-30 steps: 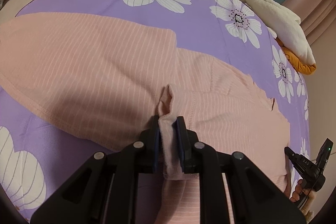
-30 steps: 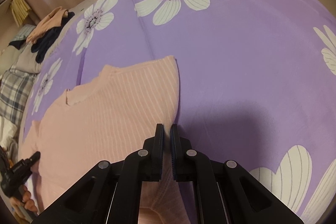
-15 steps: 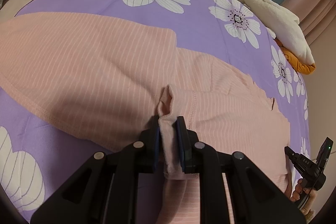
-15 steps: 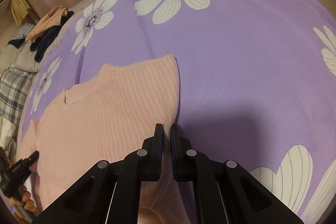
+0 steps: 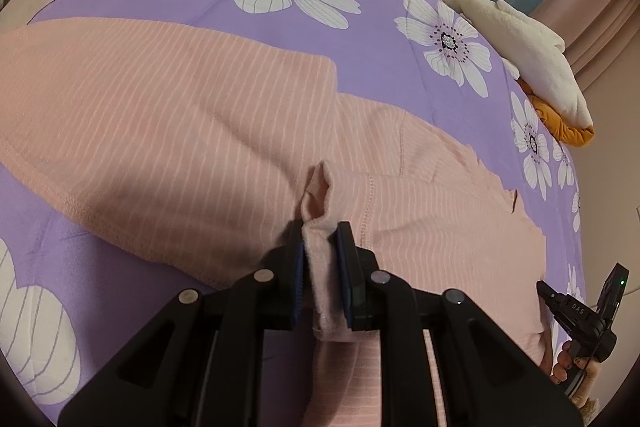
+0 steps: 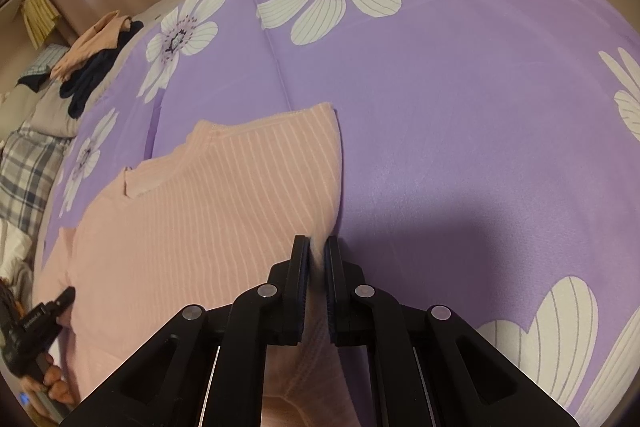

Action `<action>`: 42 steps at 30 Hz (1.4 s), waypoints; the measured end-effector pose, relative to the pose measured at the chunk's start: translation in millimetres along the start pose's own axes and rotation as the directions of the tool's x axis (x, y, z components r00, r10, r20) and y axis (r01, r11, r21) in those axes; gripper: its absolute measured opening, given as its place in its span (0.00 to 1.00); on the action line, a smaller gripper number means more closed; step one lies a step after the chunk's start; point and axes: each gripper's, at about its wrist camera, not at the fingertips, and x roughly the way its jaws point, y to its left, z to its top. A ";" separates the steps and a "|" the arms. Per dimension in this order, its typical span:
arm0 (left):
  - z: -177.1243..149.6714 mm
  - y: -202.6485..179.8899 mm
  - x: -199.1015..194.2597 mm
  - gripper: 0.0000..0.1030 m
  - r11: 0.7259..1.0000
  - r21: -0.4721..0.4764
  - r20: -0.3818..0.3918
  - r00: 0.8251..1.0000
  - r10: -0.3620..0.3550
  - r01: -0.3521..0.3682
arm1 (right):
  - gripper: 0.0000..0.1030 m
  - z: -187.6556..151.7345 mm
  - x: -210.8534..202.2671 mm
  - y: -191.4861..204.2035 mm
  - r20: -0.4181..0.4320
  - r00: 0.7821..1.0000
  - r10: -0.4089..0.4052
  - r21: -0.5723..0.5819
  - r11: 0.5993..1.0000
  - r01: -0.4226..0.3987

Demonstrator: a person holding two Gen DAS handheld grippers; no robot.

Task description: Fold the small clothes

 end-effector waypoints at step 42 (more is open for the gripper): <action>-6.2 -13.2 2.1 0.18 0.991 0.108 0.046 0.997 0.070 -0.074 | 0.05 1.0 4.7 18.0 0.004 0.989 -0.149 -0.032 0.988 0.149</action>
